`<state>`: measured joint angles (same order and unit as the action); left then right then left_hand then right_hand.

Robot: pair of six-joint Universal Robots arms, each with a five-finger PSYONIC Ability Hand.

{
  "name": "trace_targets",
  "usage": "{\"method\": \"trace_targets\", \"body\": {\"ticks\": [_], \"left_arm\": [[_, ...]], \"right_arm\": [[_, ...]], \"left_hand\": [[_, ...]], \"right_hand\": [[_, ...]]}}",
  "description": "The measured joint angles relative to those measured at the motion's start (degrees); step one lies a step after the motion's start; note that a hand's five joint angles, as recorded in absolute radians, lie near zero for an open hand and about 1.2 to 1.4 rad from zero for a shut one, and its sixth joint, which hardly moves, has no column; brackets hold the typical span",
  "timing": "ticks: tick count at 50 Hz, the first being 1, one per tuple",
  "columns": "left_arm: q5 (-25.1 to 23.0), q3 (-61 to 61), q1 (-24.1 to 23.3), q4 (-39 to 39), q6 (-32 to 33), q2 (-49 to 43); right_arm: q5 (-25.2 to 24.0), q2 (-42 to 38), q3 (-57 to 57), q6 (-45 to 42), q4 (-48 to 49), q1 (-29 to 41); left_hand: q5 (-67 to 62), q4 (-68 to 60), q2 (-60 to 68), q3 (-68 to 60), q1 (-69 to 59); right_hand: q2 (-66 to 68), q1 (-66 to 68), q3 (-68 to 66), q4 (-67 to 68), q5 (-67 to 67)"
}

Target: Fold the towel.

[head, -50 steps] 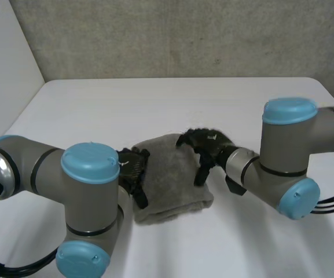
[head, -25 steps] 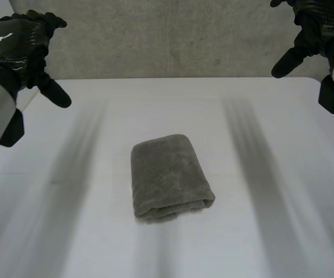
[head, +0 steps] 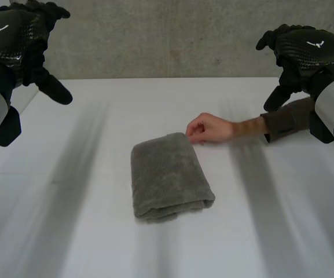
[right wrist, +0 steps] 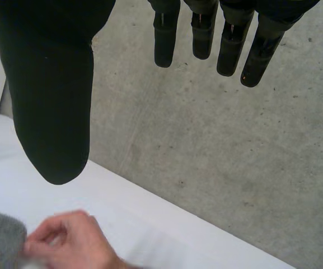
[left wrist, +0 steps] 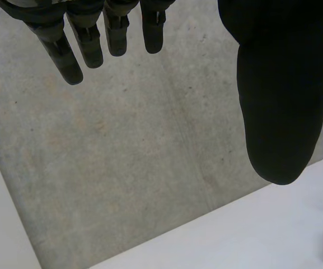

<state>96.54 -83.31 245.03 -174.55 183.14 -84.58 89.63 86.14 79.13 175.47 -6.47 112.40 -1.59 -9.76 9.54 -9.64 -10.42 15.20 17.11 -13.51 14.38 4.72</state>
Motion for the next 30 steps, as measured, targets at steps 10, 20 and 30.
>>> {"method": "trace_targets", "body": {"ticks": [10,20,30], "left_arm": [[-3.8,0.5,0.3,-1.4,0.3,-0.4],[-4.9,0.5,0.6,-2.2,0.2,-0.5],[-4.8,-0.2,0.5,-2.6,0.0,-0.4]], "right_arm": [[-0.1,-0.7,0.7,-1.5,0.4,-0.1],[-0.2,-1.4,1.0,-1.4,0.4,0.0],[-0.4,-1.3,0.5,-1.4,0.5,-0.3]], "left_hand": [[0.0,0.2,0.0,0.1,0.3],[0.0,0.2,0.0,0.1,0.3],[0.0,0.2,0.0,0.1,0.3]], "right_hand": [[0.0,0.0,0.0,0.0,0.0],[0.0,0.0,0.0,0.0,0.0],[0.0,0.0,0.0,0.0,0.0]]}}
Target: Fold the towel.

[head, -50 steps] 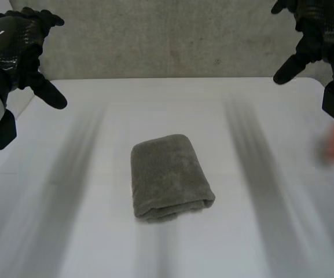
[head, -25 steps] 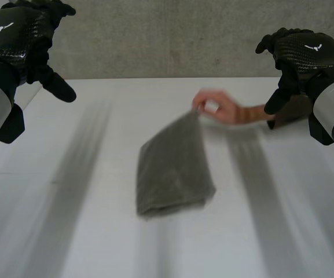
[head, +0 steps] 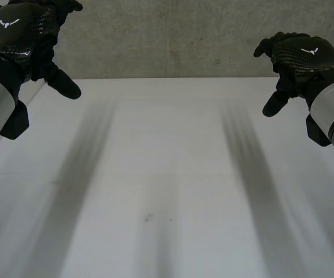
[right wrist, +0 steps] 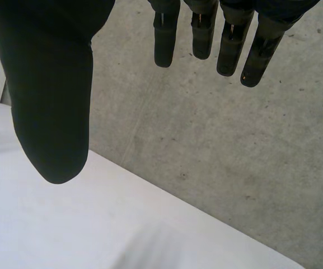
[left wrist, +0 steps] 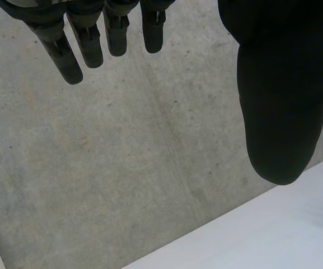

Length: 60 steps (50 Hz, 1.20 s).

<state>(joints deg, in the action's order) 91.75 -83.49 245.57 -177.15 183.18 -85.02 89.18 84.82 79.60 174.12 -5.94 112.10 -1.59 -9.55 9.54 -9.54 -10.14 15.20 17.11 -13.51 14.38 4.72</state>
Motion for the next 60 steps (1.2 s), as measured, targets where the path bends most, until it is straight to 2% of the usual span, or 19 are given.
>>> {"method": "trace_targets", "body": {"ticks": [32,42,60], "left_arm": [[0.1,-1.2,0.5,-3.1,0.0,-0.2],[0.1,-2.0,1.5,-5.6,-0.3,-2.3],[0.1,-2.0,1.5,-5.7,-0.1,-4.0]], "right_arm": [[0.2,1.9,0.0,-0.1,0.3,-0.3],[0.3,4.2,1.6,0.1,3.1,0.0],[0.0,4.5,2.1,-0.2,4.5,0.2]], "left_hand": [[0.0,0.0,0.0,0.0,0.0],[0.0,0.0,0.0,0.0,0.0],[0.0,0.0,0.0,0.0,0.0]], "right_hand": [[0.0,0.0,0.0,0.0,0.0],[0.0,0.0,0.0,0.0,0.0],[0.0,0.0,0.0,0.0,0.0]]}}
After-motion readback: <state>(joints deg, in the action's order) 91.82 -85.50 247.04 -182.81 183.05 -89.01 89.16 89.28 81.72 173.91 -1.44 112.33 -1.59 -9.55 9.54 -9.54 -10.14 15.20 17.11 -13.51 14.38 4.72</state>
